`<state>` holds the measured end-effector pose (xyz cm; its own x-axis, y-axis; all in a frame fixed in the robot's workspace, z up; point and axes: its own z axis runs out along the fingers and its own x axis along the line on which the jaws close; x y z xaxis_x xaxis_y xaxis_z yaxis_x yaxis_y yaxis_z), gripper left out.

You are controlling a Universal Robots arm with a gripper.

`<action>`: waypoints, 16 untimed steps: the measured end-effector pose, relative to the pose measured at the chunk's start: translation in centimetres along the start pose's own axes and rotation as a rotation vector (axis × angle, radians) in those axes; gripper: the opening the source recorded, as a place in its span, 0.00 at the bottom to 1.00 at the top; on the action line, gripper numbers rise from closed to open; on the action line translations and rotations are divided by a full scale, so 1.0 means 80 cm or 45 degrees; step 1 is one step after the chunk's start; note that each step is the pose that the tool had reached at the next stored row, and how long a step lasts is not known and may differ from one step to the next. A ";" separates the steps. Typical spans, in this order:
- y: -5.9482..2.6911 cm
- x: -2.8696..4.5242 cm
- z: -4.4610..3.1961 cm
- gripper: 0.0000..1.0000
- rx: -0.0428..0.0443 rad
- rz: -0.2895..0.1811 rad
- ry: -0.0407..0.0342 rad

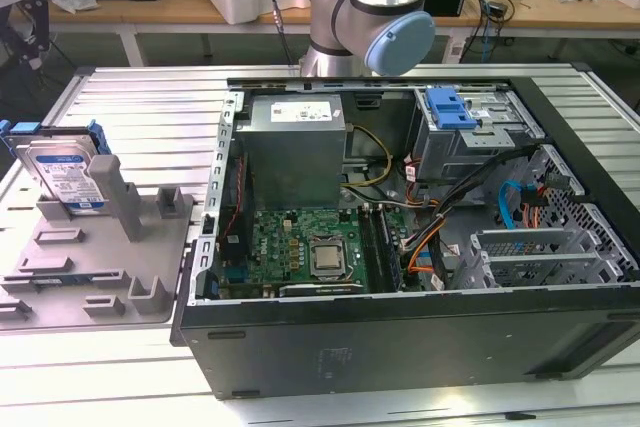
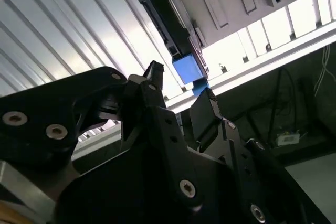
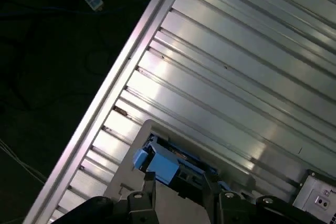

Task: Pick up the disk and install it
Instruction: 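Pick up the disk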

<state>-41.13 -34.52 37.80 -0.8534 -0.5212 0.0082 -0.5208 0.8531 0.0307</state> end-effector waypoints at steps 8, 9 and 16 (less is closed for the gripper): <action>0.000 0.0000 0.0019 0.48 0.003 -0.324 0.0099; 0.000 0.0000 0.0024 0.48 0.003 -0.367 0.0112; 0.000 0.0000 0.0053 0.48 0.005 -0.590 0.0182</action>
<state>-41.13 -34.52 37.37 -0.5305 -0.8476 0.0083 -0.8471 0.5305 0.0307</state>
